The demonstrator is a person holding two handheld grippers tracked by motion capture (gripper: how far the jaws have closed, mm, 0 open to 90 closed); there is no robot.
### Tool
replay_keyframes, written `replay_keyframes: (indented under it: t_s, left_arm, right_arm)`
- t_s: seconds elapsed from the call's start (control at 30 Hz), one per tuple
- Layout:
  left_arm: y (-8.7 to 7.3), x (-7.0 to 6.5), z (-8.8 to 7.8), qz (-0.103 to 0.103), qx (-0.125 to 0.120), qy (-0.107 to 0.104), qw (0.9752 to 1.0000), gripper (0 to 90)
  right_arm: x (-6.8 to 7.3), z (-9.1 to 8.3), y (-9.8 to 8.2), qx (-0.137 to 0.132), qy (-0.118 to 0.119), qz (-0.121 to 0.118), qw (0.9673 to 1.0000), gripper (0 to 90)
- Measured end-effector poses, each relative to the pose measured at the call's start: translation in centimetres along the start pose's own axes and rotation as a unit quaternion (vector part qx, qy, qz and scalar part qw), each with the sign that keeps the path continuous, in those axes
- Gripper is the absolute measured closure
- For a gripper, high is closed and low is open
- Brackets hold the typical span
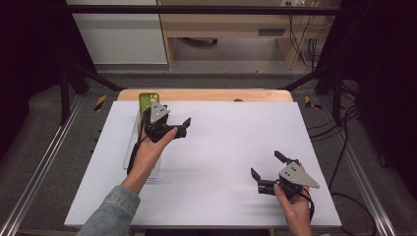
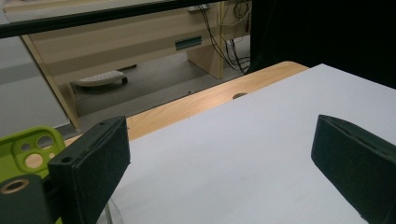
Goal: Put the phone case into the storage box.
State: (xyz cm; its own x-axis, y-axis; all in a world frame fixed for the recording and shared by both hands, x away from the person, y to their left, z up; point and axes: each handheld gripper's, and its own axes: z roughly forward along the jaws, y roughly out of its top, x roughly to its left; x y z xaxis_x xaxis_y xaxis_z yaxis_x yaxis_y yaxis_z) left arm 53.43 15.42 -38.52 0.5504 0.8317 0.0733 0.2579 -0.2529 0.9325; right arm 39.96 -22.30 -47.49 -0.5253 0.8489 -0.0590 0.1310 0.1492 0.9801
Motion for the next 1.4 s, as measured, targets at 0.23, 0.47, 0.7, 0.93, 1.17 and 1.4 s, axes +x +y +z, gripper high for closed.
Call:
replay_keyframes:
  t_s: [0.23,0.47,0.7,0.93,1.17,1.4]
  left_arm:
    - [-0.1,-0.5,-0.4,-0.031,-0.005,-0.022,0.9993,3.9]
    - [-0.2,-0.8,-1.2,-0.044,-0.010,-0.035,0.9984,4.0]
    - [0.1,-0.7,-2.3,-0.040,-0.017,-0.034,0.9985,4.2]
    - [0.6,-0.8,-3.9,-0.033,-0.028,-0.037,0.9984,4.2]
    - [0.4,-0.2,-5.6,-0.031,-0.035,-0.032,0.9984,4.2]
    - [-0.2,0.4,-7.3,-0.034,-0.042,-0.030,0.9981,4.1]
  right_arm:
    - [0.0,0.0,0.0,0.000,0.000,0.000,1.0000,2.6]
    - [0.0,0.0,0.0,0.001,0.001,0.000,1.0000,2.6]
    - [0.0,0.0,0.0,0.001,0.000,-0.001,1.0000,2.6]
    - [0.1,0.0,0.0,0.001,0.000,-0.002,1.0000,2.6]
    - [0.0,-0.1,0.0,0.001,-0.002,0.000,1.0000,2.6]
    - [0.0,-0.1,0.0,0.001,-0.003,0.000,1.0000,2.6]
